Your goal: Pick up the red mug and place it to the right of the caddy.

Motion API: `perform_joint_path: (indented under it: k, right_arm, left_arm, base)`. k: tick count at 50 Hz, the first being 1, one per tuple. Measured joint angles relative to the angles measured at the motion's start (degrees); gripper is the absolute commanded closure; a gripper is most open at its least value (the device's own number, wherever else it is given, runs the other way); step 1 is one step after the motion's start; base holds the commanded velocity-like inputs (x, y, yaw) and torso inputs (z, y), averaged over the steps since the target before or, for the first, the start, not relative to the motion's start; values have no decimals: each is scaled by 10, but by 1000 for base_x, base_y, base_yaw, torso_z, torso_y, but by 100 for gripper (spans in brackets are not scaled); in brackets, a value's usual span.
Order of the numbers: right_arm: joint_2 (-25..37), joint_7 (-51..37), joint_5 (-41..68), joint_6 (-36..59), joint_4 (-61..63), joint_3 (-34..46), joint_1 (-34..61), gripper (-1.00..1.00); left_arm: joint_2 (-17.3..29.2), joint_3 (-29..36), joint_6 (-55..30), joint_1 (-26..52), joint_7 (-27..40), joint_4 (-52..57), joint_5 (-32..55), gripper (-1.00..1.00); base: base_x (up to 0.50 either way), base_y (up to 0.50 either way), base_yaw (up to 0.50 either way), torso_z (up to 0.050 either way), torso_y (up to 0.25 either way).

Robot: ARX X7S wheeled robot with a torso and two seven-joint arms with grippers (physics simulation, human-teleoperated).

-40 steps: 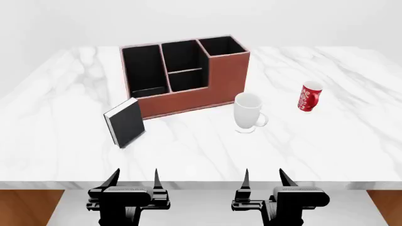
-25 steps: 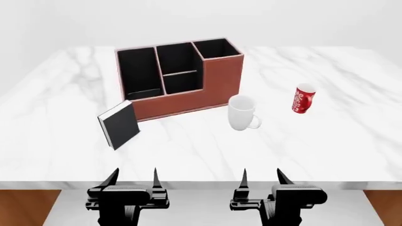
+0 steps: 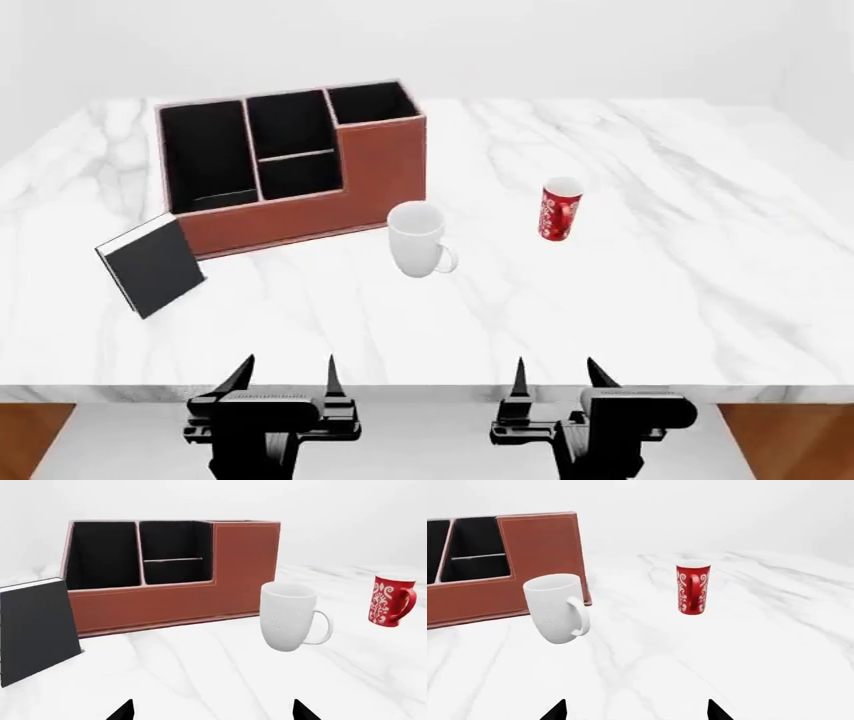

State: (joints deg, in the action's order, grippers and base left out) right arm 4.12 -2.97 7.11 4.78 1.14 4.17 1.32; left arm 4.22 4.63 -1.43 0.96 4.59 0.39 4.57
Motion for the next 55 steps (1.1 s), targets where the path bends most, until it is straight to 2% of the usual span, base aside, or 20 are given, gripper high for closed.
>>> perform_joint_path:
  k: [9,14,21,27,37,55]
  right_arm:
    - [10,-12,0,7,10,6,6,-100]
    - [19,-19,17,79,60,3,37,-100]
    - [35,-40,35,199,129,-4,110,-100]
    - [44,-49,46,253,163,-8,145,-100]
    - [52,-56,57,294,186,-11,172,-100]
    - [57,-59,72,311,190,-8,187,-100]
  left_arm:
    - [6,8,-37,5,9,38,10,-100]
    - [19,10,-147,52,19,121,19,-100]
    - [42,7,-332,186,21,231,44,-100]
    - [52,12,-417,259,24,276,53,-100]
    - [63,18,-471,307,28,300,58,-100]
    - [71,19,-487,332,31,297,65,-100]
  base:
    - [0,-220,0,0,0]
    - [0,0,0,0,0]
    - [0,0,0,0,0]
    - [342,0,0,0,0]
    - [500,0,0,0,0]
    - [500,0,0,0,1]
